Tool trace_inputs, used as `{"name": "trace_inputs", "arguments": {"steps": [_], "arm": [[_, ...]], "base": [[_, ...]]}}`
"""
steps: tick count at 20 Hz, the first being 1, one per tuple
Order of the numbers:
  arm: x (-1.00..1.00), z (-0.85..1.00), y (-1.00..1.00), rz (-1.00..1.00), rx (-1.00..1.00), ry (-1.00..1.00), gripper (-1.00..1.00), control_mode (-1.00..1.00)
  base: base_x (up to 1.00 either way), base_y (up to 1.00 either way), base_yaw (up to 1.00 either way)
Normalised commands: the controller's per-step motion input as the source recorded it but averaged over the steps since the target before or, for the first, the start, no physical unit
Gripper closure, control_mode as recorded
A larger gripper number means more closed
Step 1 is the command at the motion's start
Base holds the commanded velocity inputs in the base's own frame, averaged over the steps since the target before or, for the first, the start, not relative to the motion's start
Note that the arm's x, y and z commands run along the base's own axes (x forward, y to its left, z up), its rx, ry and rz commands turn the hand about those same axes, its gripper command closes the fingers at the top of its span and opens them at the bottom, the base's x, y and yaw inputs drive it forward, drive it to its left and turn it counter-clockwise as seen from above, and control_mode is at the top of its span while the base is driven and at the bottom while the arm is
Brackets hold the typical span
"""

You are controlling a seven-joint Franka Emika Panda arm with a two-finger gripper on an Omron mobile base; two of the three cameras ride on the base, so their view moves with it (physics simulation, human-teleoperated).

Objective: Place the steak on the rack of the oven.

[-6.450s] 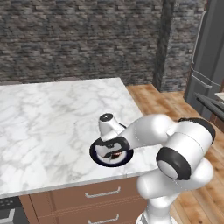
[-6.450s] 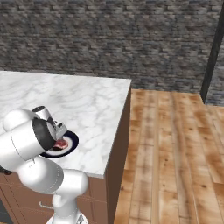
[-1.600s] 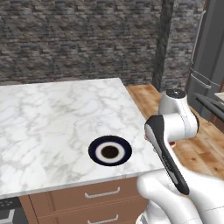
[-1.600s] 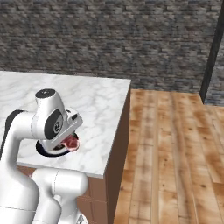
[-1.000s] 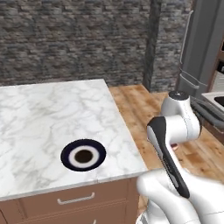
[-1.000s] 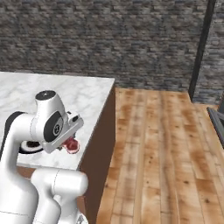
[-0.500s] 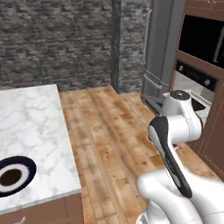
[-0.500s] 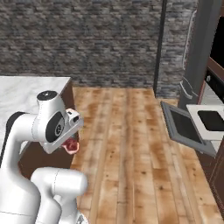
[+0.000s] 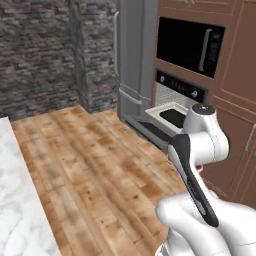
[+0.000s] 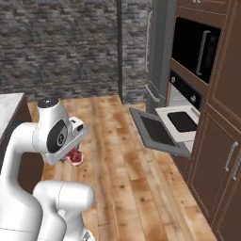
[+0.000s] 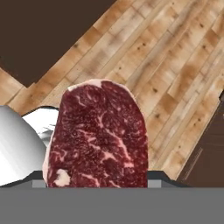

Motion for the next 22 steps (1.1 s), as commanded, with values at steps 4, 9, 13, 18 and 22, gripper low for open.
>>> {"name": "trace_inputs", "arguments": {"steps": [4,9,13,18,22], "arm": [[0.0,0.0,0.0,0.0,0.0,0.0,1.0,1.0],[0.0,0.0,0.0,0.0,0.0,0.0,1.0,1.0],[0.0,0.0,0.0,0.0,0.0,0.0,1.0,1.0],[0.0,0.0,0.0,0.0,0.0,0.0,1.0,1.0],[0.0,0.0,0.0,0.0,0.0,0.0,1.0,1.0]], "base": [[0.84,-0.43,-0.12],[0.72,-0.13,-0.17],[0.74,0.42,-0.47],[0.86,0.74,-0.51],[0.61,0.99,-0.49]]}}
